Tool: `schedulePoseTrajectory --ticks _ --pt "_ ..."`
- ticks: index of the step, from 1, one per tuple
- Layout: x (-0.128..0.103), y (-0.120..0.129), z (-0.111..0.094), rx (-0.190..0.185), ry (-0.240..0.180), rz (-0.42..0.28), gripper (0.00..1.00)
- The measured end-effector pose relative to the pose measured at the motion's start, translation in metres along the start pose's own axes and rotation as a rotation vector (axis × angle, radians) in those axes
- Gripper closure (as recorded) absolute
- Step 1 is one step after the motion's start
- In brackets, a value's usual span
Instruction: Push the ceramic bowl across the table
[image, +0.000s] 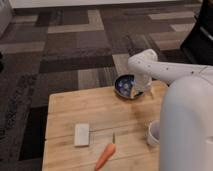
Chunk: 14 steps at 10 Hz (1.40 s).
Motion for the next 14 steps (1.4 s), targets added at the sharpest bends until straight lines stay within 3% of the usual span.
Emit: schedulePoseTrajectory --ticks 1,3,9,11,14 --pt "0.016 0.004 -0.015 -0.005 -0.014 0.005 0.35" --pt "0.028 0.004 -0.021 -0.01 -0.019 0.012 0.35" --pt "0.027 0.006 -0.016 -0.023 -0.015 0.015 0.35" --pt "0.017 0.02 -0.002 -0.104 -0.018 0.016 0.35" --pt "0.009 0.03 0.017 -0.175 0.001 -0.015 0.35"
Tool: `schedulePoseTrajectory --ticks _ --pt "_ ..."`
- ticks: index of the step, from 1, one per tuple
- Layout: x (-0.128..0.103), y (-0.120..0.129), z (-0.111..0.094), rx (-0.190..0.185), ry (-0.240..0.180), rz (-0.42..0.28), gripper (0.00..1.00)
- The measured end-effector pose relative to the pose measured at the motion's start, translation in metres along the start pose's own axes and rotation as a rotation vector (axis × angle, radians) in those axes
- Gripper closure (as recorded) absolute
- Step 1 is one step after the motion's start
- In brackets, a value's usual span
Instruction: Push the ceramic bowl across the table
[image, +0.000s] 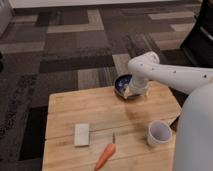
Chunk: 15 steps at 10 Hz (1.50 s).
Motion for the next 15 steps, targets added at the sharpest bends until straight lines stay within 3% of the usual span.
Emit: schedulePoseTrajectory --ticks 5,8,10,12,13,15 --pt "-0.002 0.008 0.019 -0.033 0.042 -0.068 0.35" --pt "-0.024 0.008 0.038 -0.034 0.051 -0.099 0.35" --pt "-0.05 0.012 0.044 -0.047 0.019 -0.11 0.35" --pt "-0.11 0.028 0.041 -0.042 -0.062 -0.137 0.35" --pt "-0.129 0.034 0.031 -0.031 -0.097 -0.153 0.35" --pt "-0.136 0.037 0.025 -0.027 -0.113 -0.163 0.35"
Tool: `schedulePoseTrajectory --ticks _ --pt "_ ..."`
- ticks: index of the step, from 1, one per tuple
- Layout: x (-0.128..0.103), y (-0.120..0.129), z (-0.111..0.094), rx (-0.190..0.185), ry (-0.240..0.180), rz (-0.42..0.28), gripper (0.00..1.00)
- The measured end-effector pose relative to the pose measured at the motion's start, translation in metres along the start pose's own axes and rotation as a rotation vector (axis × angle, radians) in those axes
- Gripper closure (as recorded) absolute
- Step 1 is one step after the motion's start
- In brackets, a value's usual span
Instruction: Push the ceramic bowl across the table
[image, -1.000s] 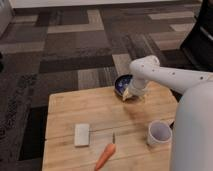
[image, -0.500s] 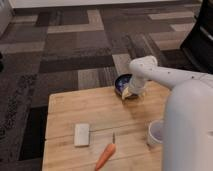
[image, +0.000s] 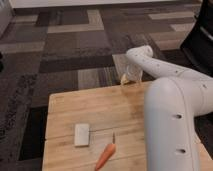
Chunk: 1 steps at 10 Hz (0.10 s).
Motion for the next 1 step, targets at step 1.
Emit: schedulePoseTrajectory --ticks 1 --pt "0.0 -0.0001 0.0003 0.0 -0.001 0.0 0.35"
